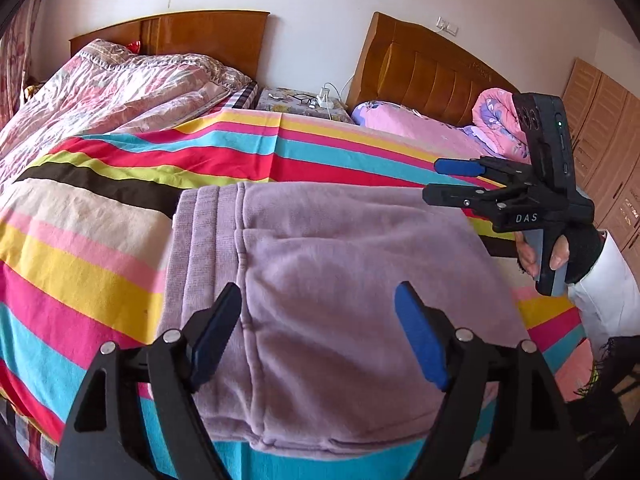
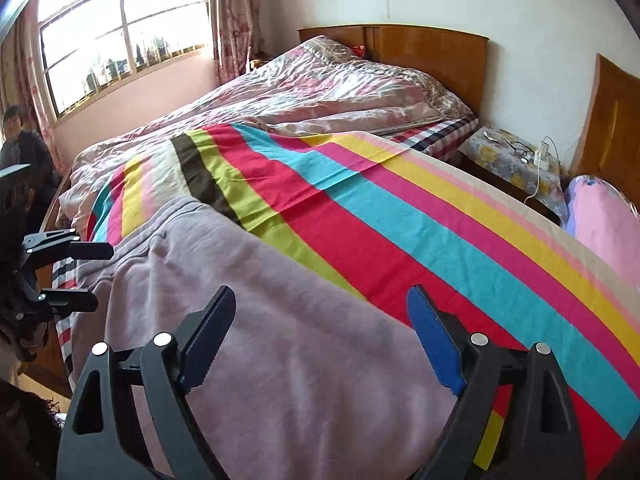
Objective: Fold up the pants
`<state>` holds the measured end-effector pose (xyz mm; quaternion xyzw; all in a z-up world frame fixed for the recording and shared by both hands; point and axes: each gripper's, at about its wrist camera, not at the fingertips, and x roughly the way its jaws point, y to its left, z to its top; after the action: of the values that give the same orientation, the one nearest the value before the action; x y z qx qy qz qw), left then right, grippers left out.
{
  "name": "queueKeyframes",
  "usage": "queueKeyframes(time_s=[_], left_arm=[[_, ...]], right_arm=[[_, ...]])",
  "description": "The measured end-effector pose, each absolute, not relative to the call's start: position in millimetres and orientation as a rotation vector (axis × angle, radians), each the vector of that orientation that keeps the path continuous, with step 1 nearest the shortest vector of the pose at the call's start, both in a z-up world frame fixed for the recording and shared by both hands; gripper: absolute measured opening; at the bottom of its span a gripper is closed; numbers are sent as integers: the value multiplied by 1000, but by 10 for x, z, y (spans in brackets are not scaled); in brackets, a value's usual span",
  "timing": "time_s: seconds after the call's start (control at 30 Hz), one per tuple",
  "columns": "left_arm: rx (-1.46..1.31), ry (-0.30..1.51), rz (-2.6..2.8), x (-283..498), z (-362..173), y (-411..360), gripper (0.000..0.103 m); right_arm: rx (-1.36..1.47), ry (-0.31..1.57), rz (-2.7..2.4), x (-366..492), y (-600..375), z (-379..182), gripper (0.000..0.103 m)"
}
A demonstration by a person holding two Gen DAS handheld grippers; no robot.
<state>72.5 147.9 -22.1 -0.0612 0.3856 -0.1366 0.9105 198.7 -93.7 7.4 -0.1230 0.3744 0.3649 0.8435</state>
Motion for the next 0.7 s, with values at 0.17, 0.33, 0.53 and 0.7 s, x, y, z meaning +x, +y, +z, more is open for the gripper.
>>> queueKeyframes(time_s=[0.17,0.33,0.53,0.7], left_arm=[[-43,831,-245,483,-505,1464,79],[77,834,-215,478,-625,1334,79],[58,833,-196,506,-643,1368,79],[108,813,-152,481,-675,1272,80]], right_arm=[[-306,857,802,1332,-824,-110,87],[-334,875,720,1074,-926,-434,87],[-325,855,595,711,-956,-255,88],[-249,831,536,544,-1119,-533,89]])
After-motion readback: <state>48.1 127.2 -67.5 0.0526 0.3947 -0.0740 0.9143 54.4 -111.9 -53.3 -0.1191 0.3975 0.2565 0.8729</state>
